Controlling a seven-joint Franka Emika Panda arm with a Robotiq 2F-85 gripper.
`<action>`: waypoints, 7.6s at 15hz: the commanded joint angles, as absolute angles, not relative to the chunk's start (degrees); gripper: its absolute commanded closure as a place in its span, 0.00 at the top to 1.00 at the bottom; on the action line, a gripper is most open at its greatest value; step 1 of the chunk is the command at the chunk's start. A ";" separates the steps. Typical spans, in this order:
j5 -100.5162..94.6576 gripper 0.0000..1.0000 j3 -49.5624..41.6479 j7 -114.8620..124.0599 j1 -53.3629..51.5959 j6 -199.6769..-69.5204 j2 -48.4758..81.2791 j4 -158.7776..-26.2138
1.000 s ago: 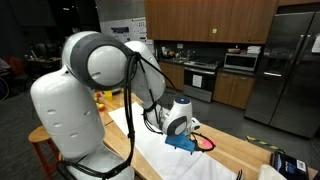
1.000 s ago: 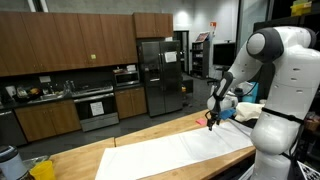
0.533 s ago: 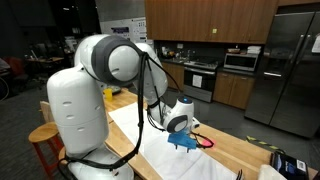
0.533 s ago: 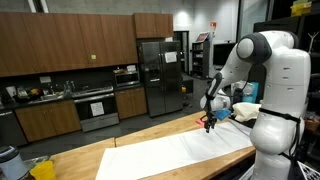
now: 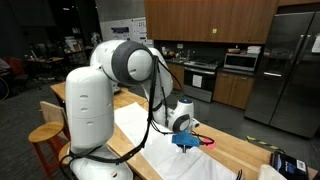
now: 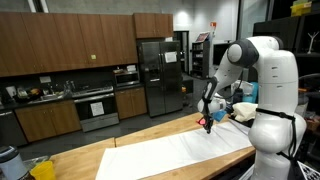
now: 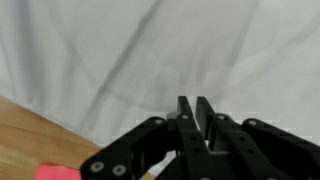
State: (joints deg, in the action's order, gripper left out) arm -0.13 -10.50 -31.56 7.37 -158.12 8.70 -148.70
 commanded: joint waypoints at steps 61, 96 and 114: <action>10.21 0.00 2.98 -26.14 12.60 -148.30 22.42 -130.95; 10.21 0.00 2.98 -26.14 12.60 -148.30 22.43 -130.95; 10.21 0.00 2.98 -26.14 12.60 -148.30 22.43 -130.95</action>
State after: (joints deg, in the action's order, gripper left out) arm 10.47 2.71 -26.36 12.33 -148.39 22.43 -131.01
